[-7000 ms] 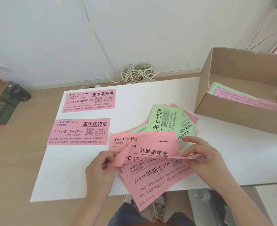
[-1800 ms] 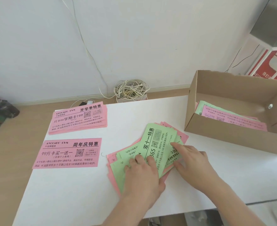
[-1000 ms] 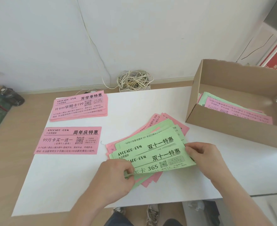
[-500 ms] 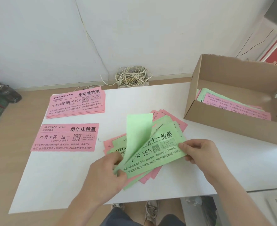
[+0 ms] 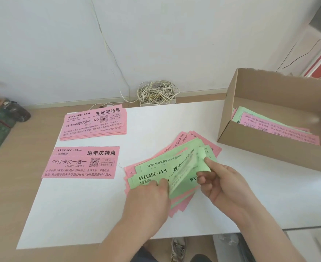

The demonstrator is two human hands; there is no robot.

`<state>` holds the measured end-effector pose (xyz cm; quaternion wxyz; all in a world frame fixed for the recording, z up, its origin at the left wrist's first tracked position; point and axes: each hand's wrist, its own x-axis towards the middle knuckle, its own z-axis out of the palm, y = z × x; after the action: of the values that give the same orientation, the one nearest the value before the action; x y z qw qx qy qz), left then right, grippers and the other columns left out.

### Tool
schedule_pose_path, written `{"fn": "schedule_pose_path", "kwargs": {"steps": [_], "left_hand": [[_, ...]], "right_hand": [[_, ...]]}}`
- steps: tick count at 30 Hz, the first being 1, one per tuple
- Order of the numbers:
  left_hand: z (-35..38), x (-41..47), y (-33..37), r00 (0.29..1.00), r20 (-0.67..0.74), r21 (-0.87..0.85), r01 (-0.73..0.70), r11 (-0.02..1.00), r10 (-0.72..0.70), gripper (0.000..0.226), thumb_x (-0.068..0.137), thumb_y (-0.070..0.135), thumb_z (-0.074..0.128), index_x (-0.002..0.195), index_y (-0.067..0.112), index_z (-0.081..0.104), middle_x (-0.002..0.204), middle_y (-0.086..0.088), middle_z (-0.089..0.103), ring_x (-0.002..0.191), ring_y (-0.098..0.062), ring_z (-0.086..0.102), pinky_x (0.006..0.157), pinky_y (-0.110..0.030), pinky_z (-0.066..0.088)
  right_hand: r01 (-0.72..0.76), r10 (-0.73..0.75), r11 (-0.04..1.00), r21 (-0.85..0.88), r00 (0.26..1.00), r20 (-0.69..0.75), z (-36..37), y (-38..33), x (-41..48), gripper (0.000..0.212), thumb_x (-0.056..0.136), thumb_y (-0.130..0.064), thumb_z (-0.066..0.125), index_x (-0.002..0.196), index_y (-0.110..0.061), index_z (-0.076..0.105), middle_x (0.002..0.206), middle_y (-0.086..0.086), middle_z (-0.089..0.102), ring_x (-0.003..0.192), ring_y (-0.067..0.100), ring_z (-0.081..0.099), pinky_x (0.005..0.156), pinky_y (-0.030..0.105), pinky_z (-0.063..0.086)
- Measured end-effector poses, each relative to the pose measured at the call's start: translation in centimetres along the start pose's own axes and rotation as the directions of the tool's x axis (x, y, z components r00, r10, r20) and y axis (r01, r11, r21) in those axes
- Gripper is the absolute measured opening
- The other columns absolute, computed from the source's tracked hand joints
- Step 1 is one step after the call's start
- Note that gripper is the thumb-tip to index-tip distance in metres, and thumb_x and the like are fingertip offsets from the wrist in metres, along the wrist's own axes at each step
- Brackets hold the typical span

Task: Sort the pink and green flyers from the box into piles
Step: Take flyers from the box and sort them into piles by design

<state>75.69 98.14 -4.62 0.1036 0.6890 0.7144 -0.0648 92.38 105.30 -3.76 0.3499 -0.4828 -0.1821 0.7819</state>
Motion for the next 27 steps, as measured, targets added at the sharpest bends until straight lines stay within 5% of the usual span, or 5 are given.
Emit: {"fn": "schedule_pose_path", "kwargs": {"steps": [3,9,16,21,27], "left_hand": [[-0.1,0.5,-2.9,0.994,-0.053,-0.265,0.08,0.961,-0.097,0.024,0.093,0.03,0.041,0.071,0.022,0.036,0.071,-0.002,0.057,0.064,-0.022,0.051,0.062,-0.034,0.034],[-1.7,1.2,-7.5,0.965,0.055,-0.798,0.197,0.57,-0.257,0.042,0.065,0.044,0.047,0.082,0.008,0.059,0.073,0.003,0.054,0.067,-0.012,0.043,0.063,-0.028,0.037],[-10.2,9.3,-8.6,0.826,-0.554,-0.225,-0.027,0.974,-0.105,0.016,0.087,0.014,0.054,0.072,0.013,0.048,0.049,0.002,0.043,0.051,-0.03,0.046,0.052,-0.032,0.032],[-7.1,16.5,-5.7,0.964,-0.203,0.461,-0.059,0.886,0.17,0.026,0.061,0.005,0.076,0.083,0.009,0.062,0.07,-0.007,0.064,0.055,-0.028,0.064,0.043,-0.027,0.034],[-3.8,18.9,-4.3,0.989,-0.016,0.396,-0.126,0.91,0.145,0.024,0.083,0.005,0.052,0.105,0.008,0.062,0.103,-0.01,0.065,0.095,-0.029,0.064,0.068,-0.032,0.046]], "right_hand": [[0.226,-0.207,0.938,-0.264,0.973,0.097,0.3,-0.1,0.5,0.023,0.099,-0.021,0.048,0.089,-0.009,0.065,0.091,0.003,0.073,0.087,0.016,0.068,0.068,0.026,0.052],[0.382,-0.165,-0.434,-0.816,0.857,0.488,-0.2,2.3,3.5,0.055,0.083,-0.062,0.031,0.135,-0.048,0.043,0.15,-0.019,0.029,0.145,0.013,0.022,0.111,0.041,0.03],[0.208,-0.165,-0.474,-0.855,0.934,0.318,-0.7,3.1,2.9,0.048,0.075,-0.061,0.038,0.114,-0.046,0.061,0.13,-0.006,0.061,0.119,0.025,0.06,0.086,0.043,0.054],[0.184,-0.222,-0.434,-0.882,0.927,0.303,-1.4,3.3,2.4,0.049,0.072,-0.061,0.041,0.114,-0.045,0.06,0.129,-0.005,0.062,0.116,0.026,0.061,0.082,0.044,0.057],[0.151,-0.235,-0.448,-0.881,0.931,0.279,-1.8,3.7,2.7,0.063,0.061,-0.07,0.04,0.117,-0.047,0.057,0.131,-0.005,0.06,0.123,0.022,0.044,0.078,0.045,0.057]]}}
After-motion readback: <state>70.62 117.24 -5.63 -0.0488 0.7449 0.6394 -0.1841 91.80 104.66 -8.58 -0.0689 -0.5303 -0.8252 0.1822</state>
